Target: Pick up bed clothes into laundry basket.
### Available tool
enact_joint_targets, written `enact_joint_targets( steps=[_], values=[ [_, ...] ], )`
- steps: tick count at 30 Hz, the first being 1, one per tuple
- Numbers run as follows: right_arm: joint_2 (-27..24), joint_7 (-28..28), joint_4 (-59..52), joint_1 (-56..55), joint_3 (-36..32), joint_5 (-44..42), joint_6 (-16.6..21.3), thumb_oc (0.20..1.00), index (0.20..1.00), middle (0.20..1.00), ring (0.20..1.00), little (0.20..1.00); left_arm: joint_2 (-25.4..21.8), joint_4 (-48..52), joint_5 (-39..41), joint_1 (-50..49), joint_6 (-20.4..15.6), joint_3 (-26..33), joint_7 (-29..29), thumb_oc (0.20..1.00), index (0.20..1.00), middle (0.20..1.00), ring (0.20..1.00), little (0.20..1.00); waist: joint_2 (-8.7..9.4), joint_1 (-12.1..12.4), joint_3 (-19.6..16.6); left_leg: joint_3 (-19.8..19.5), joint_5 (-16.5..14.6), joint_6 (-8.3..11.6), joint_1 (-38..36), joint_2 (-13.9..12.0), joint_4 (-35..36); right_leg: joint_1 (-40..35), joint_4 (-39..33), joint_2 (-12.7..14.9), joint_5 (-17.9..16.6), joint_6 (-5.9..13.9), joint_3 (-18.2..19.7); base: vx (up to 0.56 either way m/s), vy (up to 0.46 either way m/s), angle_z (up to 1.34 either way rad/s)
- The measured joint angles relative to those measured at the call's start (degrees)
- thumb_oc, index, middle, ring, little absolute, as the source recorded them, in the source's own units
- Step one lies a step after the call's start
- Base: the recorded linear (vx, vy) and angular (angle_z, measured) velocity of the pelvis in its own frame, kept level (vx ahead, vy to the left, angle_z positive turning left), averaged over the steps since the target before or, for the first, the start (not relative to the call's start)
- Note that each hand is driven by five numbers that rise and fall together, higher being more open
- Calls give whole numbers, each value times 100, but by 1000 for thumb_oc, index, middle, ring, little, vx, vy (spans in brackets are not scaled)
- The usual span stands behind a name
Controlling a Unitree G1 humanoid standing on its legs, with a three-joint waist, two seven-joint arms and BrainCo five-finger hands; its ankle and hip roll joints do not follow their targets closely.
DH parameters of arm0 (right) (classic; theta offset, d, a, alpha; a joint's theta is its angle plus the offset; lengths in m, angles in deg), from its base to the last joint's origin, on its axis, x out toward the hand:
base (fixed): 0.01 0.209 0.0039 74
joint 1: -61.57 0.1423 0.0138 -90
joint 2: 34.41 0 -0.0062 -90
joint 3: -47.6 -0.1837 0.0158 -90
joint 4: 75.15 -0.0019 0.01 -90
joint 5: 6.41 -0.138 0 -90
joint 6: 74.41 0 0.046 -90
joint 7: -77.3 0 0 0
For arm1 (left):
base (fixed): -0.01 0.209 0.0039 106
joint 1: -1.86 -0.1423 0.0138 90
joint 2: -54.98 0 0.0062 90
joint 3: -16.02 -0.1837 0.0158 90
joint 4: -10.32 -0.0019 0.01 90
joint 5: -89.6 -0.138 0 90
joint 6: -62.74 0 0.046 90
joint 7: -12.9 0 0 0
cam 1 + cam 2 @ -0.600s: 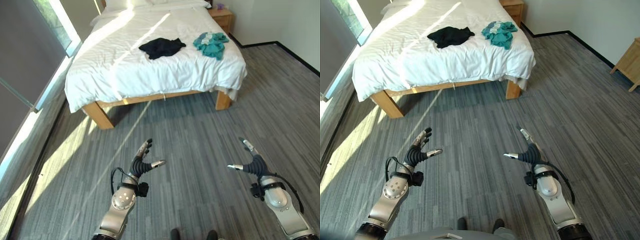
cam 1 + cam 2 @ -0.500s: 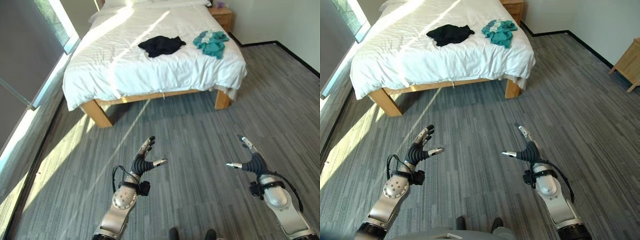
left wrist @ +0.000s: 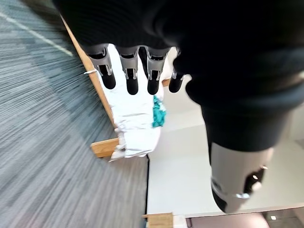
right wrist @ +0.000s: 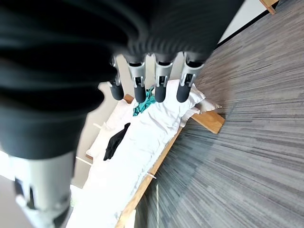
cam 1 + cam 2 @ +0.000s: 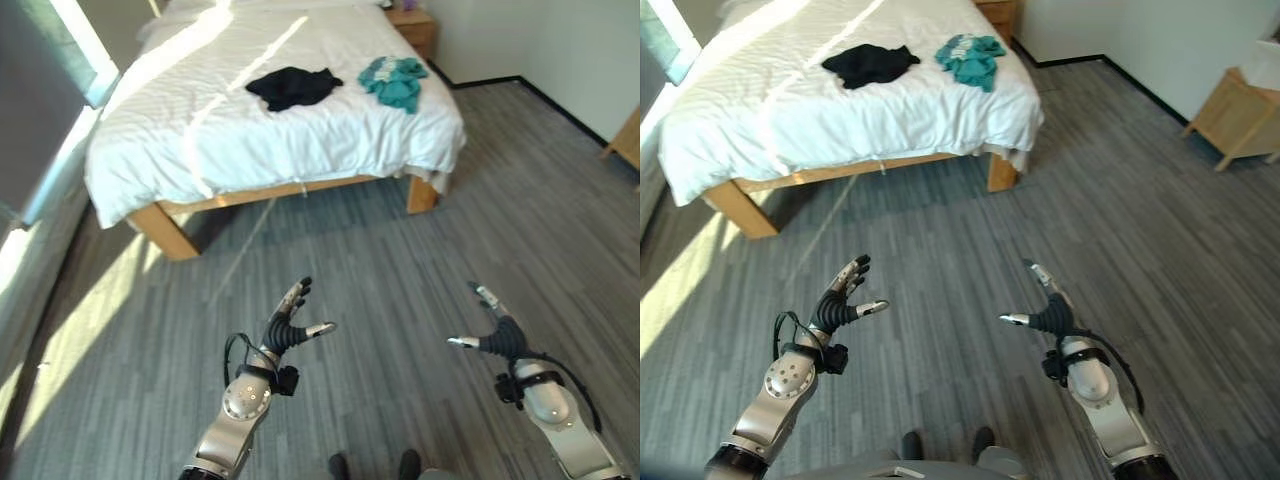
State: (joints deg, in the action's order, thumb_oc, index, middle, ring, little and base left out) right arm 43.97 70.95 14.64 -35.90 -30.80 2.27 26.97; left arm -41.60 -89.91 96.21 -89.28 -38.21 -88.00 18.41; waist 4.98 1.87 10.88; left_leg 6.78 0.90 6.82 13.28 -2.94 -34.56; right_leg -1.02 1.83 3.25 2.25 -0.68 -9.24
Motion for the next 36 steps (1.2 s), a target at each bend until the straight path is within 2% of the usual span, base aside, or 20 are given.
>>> enact_joint_targets(
  steps=[2, 3, 4, 7, 9, 12, 15, 16, 18, 19, 21, 23, 25, 27, 29, 30, 31, 32, 34, 36],
  values=[
    [-35, -4, -10, 66, 9, -15, 5, 1000, 1000, 1000, 1000, 1000, -6, 3, -2, 226, -14, -149, 96, 1000, 1000, 1000, 1000, 1000, 116, 21, 148, -391, 523, -13, 769, -28, -930, 43, 20, 16, -33, -41, 71, 218, -65, -46],
    [-28, 1, -39, 78, 22, -15, 5, 1000, 1000, 1000, 1000, 1000, -7, 28, -2, 241, -14, -167, 94, 1000, 1000, 1000, 1000, 1000, 135, 48, 161, -411, 418, -16, 817, -26, -706, 85, 3, 16, -34, -43, 106, 377, 60, -43],
    [-68, -3, -64, 87, 20, -13, 11, 1000, 1000, 1000, 1000, 1000, 18, 45, -2, 258, -15, -203, 100, 1000, 1000, 1000, 1000, 1000, 91, 11, 185, -408, 325, -17, 833, -2, -178, 159, -32, -36, -35, -43, 226, 542, 133, -56],
    [-88, -10, 243, 380, 37, -9, -44, 1000, 1000, 1000, 1000, 1000, 272, -12, -2, 284, -23, -350, 114, 1000, 1000, 1000, 1000, 1000, -279, 92, 216, -252, 404, -55, 189, -273, 3130, 79, -478, -321, -195, -2, 615, 499, 84, -69],
    [-125, -41, 382, 431, 60, -4, -78, 1000, 1000, 1000, 1000, 1000, 422, -216, -3, 383, -23, -436, 107, 1000, 1000, 1000, 1000, 1000, -500, 160, 256, -245, 458, 38, 162, -410, 3782, -124, -705, -491, -263, -26, 673, 384, 45, -36],
    [-143, -38, 404, 408, 174, 30, -90, 1000, 1000, 1000, 1000, 1000, 600, -367, -1, 264, -9, -424, 105, 1000, 1000, 1000, 1000, 1000, -619, 478, 259, -137, 471, 57, 155, -466, 3931, -305, -749, -511, -280, -60, 1055, 514, 137, -65],
    [-201, 21, 337, 389, 300, 42, -90, 1000, 1000, 1000, 1000, 1000, 591, -317, -2, 110, -9, -397, 106, 1000, 1000, 1000, 1000, 1000, -723, 668, 188, -151, 470, -7, -87, -452, 3931, -474, -744, -454, -100, 129, 1457, 364, 78, -75],
    [-204, 60, 279, 380, 394, 47, -90, 1000, 1000, 1000, 1000, 1000, 583, -269, -2, 76, -7, -360, 101, 1000, 1000, 1000, 1000, 1000, -611, 712, 208, -66, 790, -116, -218, -357, 3933, -557, -728, -317, 63, 269, 1541, 432, 83, -67],
    [-182, 144, 265, 358, 511, 72, -85, 1000, 1000, 1000, 1000, 1000, 468, -202, -3, 142, 27, -392, 87, 1000, 1000, 1000, 1000, 1000, -374, 726, 260, 135, 797, -610, -341, -220, 3764, -231, 511, -109, 594, 638, 1372, 360, 125, -35],
    [-130, 178, 236, 307, 546, 154, -87, 1000, 1000, 1000, 1000, 1000, 355, -163, -3, 180, 37, -424, 83, 1000, 1000, 1000, 1000, 1000, -245, 652, 259, 166, 702, -772, -445, -121, 3682, 110, 1550, 19, 857, 1022, 1276, 371, 183, 18],
    [-21, 208, 63, 234, 488, 218, -94, 1000, 1000, 1000, 1000, 1000, 196, -134, -9, 300, 45, -544, 95, 1000, 1000, 1000, 1000, 1000, -105, 558, 295, 147, 292, -875, -712, 63, 3500, 656, 3293, 134, 452, 1364, 1318, 492, 202, 31],
    [113, 229, -7, 178, 449, 224, -82, 1000, 1000, 1000, 1000, 1000, 73, -9, -19, 293, 42, -594, 86, 1000, 1000, 1000, 1000, 1000, -170, 301, 316, -166, 162, -1081, -1117, 129, 3600, 944, 4180, 407, 308, 1314, 848, 628, 131, 56],
    [124, 261, -180, 140, 445, 223, -89, 1000, 1000, 1000, 1000, 1000, 59, 137, -11, 333, 40, -584, 87, 1000, 1000, 1000, 1000, 1000, -245, 177, 337, -443, 77, -1137, -1372, 142, 3759, 1194, 3779, 552, 620, 1175, 338, 743, 13, 69],
    [158, 281, -226, 172, 405, 219, -84, 1000, 1000, 1000, 1000, 1000, 41, 118, -4, 407, 36, -574, 80, 1000, 1000, 1000, 1000, 1000, -295, -99, 335, -748, 179, -1011, -1375, 132, 3778, 1185, 2516, 539, 646, 1106, 83, 632, -81, 98],
    [155, 277, -175, 183, 390, 201, -93, 1000, 1000, 1000, 1000, 1000, 173, -78, -2, 499, 38, -586, 65, 1000, 1000, 1000, 1000, 1000, -316, -261, 303, -1054, -108, -1106, -1470, 159, 3829, 1374, 1117, 432, 356, 1029, 48, 539, -68, 84],
    [195, 277, -163, 165, 392, 200, -97, 1000, 1000, 1000, 1000, 1000, 166, -129, -2, 507, 41, -575, 51, 1000, 1000, 1000, 1000, 1000, -318, -357, 297, -1198, -70, -1020, -1530, 176, 3867, 1388, 365, 411, -33, 1007, 18, 607, -91, 67],
    [206, 278, -143, 137, 411, 201, -102, 1000, 1000, 1000, 1000, 1000, 217, -230, -2, 487, 33, -537, 39, 1000, 1000, 1000, 1000, 1000, -255, -348, 262, -1279, -386, -1194, -1603, 182, 3815, 1698, -24, 465, -398, 1071, -4, 824, -137, 67],
    [227, 279, -129, 136, 403, 202, -111, 1000, 1000, 1000, 1000, 1000, 242, -296, -2, 445, 44, -518, 36, 1000, 1000, 1000, 1000, 1000, -263, -399, 258, -1383, -499, -1095, -1667, 157, 3787, 1783, -388, 519, -634, 1082, -53, 455, -82, 48],
    [231, 281, -105, 31, 392, 211, -134, 1000, 1000, 1000, 1000, 1000, 258, -303, -2, 257, 42, -484, 0, 1000, 1000, 1000, 1000, 1000, -209, -548, 204, -1651, -751, -875, -2044, 73, 3853, 1775, -636, 679, -870, 1099, -130, 477, -129, 72],
    [232, 296, -116, -192, 373, 230, -142, 1000, 1000, 1000, 1000, 1000, 216, -302, -2, 110, 43, -476, -50, 1000, 1000, 1000, 1000, 1000, -118, -655, 35, -1903, -967, -677, -2270, -4, 3918, 1631, -400, 755, -728, 1160, -39, 447, -127, 90]
  ],
)
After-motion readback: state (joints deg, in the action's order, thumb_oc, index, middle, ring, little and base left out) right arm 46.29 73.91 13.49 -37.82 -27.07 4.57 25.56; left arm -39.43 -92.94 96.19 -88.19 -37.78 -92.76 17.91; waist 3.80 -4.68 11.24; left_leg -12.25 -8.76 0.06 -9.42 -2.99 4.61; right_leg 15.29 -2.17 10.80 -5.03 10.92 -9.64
